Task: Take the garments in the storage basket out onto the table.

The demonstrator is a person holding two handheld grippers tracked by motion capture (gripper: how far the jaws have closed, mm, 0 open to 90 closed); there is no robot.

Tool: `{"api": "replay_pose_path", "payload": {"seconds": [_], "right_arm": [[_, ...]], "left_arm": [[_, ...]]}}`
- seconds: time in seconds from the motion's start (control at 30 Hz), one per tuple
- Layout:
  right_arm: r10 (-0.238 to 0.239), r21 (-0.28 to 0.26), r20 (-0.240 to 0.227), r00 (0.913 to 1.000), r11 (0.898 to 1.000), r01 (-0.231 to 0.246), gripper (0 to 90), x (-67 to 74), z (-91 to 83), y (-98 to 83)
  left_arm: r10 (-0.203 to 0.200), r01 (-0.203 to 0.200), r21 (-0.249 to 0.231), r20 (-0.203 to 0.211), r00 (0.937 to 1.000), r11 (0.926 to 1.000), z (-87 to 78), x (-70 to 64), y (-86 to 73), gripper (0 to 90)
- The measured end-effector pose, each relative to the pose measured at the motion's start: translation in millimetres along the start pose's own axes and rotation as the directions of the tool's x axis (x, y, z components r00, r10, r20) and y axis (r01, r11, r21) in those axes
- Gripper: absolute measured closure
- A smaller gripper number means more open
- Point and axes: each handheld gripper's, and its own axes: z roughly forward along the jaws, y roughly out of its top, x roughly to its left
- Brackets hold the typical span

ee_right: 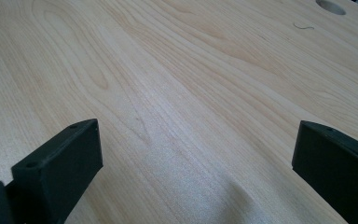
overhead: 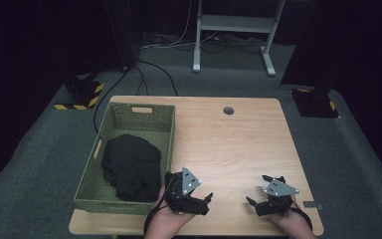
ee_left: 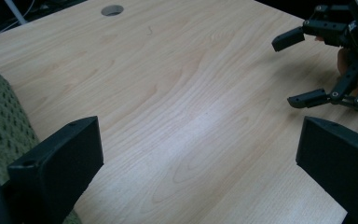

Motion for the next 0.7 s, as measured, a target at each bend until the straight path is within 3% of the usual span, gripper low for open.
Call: {"api": "replay_pose_path", "payload": {"seconds": [0.7], "right_arm": [[-0.003, -0.002, -0.003, 1.0000, 1.000, 0.003, 1.2, 0.1, -0.1, 0.0]], "left_arm": [[-0.056, 0.054, -0.040, -0.066, 0.9962, 0.9977, -25.2, 28.9, -1.6, 0.6]]}}
